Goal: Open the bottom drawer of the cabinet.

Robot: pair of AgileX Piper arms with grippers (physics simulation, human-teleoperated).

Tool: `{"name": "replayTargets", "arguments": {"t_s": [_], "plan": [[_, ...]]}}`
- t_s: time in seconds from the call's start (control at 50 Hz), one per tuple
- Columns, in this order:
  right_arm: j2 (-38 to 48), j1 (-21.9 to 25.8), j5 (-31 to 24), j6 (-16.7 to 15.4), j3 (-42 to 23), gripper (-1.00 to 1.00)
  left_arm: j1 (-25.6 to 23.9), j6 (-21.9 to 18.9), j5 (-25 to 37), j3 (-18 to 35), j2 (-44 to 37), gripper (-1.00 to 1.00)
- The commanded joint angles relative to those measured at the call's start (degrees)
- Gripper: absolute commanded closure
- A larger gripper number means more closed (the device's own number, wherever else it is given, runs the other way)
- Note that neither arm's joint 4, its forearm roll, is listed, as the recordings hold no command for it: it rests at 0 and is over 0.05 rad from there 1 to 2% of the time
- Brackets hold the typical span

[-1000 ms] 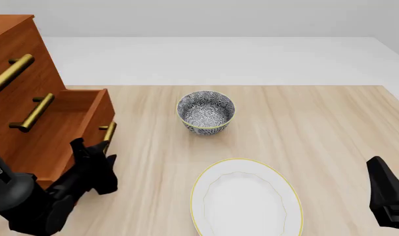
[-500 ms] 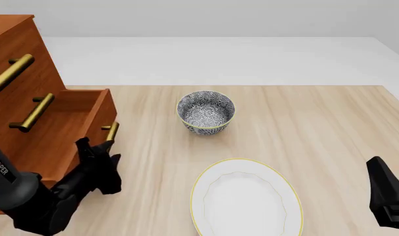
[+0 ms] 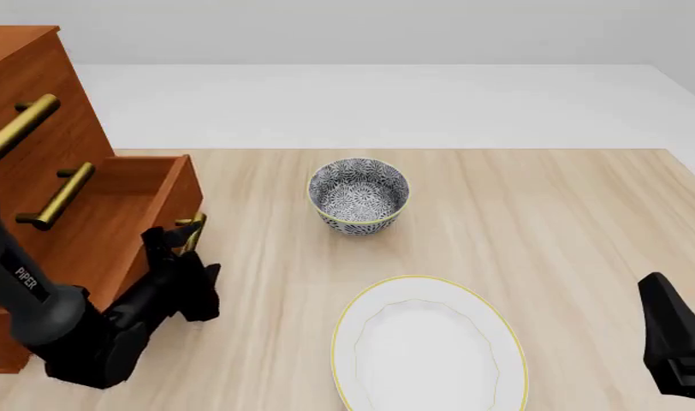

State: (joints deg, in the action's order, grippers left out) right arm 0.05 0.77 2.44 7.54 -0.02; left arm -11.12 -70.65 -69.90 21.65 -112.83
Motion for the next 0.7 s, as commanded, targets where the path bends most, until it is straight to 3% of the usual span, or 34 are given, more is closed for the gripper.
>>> {"name": "replayTargets", "arguments": {"t_s": [0.02, 0.7], "plan": [[0.1, 0.1, 0.1, 0.1, 0.0, -1.00, 0.7, -0.3, 0.0, 2.1, -1.3, -1.00], [0.0, 0.0, 0.2, -0.1, 0.0, -1.00, -4.6, 0.7, 0.0, -3.7, 6.5, -1.00]]}}
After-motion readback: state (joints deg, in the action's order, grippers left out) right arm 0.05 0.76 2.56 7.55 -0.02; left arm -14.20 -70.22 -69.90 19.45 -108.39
